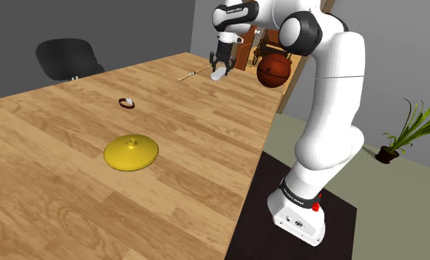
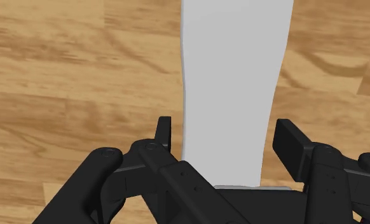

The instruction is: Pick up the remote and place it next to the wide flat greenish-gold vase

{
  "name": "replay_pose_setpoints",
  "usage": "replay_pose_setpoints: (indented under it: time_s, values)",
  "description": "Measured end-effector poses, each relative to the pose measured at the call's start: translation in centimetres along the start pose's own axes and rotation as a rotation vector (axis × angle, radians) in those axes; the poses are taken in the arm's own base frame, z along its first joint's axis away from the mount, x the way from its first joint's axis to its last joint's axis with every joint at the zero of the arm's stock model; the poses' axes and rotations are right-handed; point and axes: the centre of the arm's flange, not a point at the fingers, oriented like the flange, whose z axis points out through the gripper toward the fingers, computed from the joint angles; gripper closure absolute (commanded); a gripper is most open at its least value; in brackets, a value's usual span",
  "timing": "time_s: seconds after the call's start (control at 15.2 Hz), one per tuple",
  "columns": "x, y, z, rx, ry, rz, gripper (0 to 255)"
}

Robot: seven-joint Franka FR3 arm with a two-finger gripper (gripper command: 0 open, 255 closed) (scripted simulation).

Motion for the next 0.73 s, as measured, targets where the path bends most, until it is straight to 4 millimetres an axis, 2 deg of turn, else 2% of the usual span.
replay_pose_setpoints:
  time_s: [0.26, 0.33, 0.73]
  values:
    - [0.0, 0.0, -2.0, 0.000, 0.000, 0.000, 255]
    - [-0.6, -0.2, -2.3, 0.000, 0.000, 0.000, 255]
    - [-7.4, -2.6, -2.6, 0.000, -0.001, -0.001, 255]
